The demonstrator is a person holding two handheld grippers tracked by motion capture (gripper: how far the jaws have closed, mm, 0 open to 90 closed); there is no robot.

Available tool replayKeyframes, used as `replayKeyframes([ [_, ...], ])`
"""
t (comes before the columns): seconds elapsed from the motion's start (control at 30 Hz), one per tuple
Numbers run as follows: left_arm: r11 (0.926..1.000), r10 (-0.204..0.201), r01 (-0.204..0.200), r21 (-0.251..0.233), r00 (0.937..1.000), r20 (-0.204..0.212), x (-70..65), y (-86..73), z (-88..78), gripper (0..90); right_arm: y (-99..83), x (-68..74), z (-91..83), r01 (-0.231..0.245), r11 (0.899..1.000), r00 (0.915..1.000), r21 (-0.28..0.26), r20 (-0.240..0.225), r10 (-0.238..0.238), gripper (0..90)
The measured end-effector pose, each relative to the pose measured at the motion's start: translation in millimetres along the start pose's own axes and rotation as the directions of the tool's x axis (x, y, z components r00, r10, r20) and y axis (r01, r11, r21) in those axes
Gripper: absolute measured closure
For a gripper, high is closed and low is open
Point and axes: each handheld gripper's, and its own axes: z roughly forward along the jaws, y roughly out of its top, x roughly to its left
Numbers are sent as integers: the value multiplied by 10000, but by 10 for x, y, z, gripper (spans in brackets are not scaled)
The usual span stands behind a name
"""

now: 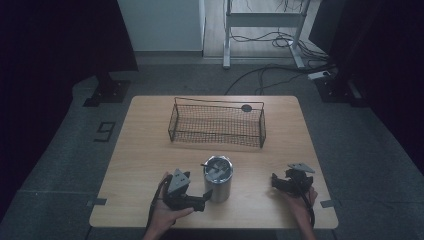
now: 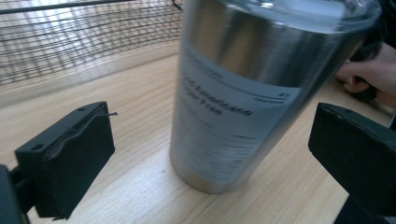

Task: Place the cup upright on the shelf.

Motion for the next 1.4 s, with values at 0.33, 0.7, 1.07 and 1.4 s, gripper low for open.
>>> replayKeyframes([
  [0.33,9996,239,-240,114,9996,135,-75,98,72,0,1,-1,2,16,10000,10000,-7,1,-16,63],
  [0.7,9996,239,-242,139,9995,207,-140,181,258,0,3,-2,3,14,10000,10000,-8,4,-14,63],
  [1.07,9995,279,-277,179,9995,-153,-214,249,497,0,5,-2,4,14,10000,10000,8,7,-14,63],
  [1.4,9987,176,-181,-469,9998,-94,-233,236,560,1,6,-2,6,22,10000,10000,5,23,-22,63],
])
